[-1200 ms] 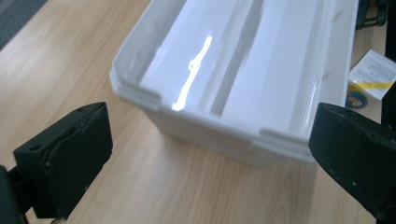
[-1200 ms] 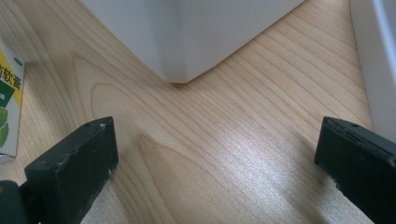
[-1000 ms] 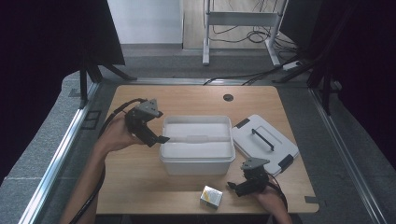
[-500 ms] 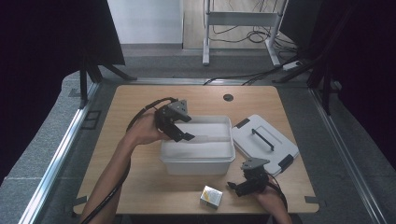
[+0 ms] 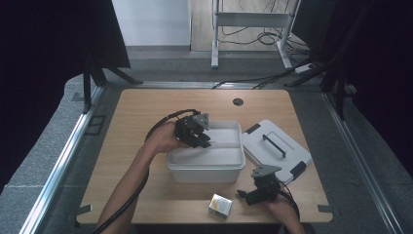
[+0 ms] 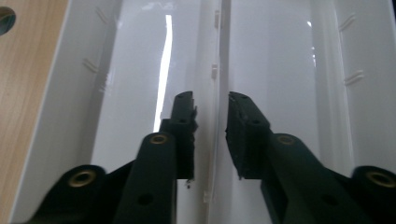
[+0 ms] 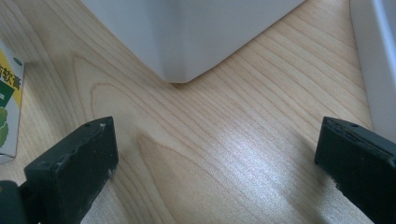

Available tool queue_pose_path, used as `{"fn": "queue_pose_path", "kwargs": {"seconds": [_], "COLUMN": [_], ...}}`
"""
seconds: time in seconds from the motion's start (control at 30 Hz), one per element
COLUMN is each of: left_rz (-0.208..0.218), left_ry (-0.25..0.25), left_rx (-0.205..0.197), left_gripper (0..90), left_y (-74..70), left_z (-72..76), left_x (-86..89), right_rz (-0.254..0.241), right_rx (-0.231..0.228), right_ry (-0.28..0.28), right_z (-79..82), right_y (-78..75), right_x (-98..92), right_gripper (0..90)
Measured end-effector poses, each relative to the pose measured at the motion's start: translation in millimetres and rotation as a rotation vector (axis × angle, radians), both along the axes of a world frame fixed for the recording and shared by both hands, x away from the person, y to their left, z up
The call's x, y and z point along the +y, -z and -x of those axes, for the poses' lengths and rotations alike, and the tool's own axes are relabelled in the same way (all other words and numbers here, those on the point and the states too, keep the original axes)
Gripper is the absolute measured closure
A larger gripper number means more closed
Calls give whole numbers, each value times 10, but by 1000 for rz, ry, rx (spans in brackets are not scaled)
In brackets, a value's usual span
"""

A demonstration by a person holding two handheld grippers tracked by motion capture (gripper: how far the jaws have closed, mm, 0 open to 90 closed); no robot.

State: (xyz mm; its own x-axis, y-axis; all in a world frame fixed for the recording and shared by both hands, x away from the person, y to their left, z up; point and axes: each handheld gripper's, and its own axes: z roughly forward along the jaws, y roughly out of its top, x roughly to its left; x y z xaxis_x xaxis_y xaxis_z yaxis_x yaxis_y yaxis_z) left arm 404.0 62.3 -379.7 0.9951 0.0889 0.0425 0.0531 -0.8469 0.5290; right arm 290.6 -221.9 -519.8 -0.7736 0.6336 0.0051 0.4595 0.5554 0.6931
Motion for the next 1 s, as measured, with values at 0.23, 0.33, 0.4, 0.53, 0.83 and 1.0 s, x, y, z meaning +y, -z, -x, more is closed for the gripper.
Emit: {"fn": "queue_pose_path", "kwargs": {"seconds": [0.23,0.33,0.4,0.53,0.83,1.0], "left_rz": [-19,-13,-6,-4,41,51], "left_ry": [22,38,43,48,43,15], "left_rx": [-11,-3,-7,-15,-48,-44], "left_gripper": [885,891,891,891,891,891], "left_y": [25,11,-10,-47,-302,-348], "left_z": [1,-3,2,5,32,27], "left_x": [-39,-34,-36,-36,11,67], "right_rz": [0,0,0,1,0,0], "right_rx": [0,0,0,-1,-2,-3], "right_ry": [0,0,0,0,2,2], "right_z": [0,0,0,-1,0,-1], "right_y": [0,0,0,0,0,0], "right_x": [0,0,0,0,1,0], "right_gripper": [0,0,0,0,0,0]}}
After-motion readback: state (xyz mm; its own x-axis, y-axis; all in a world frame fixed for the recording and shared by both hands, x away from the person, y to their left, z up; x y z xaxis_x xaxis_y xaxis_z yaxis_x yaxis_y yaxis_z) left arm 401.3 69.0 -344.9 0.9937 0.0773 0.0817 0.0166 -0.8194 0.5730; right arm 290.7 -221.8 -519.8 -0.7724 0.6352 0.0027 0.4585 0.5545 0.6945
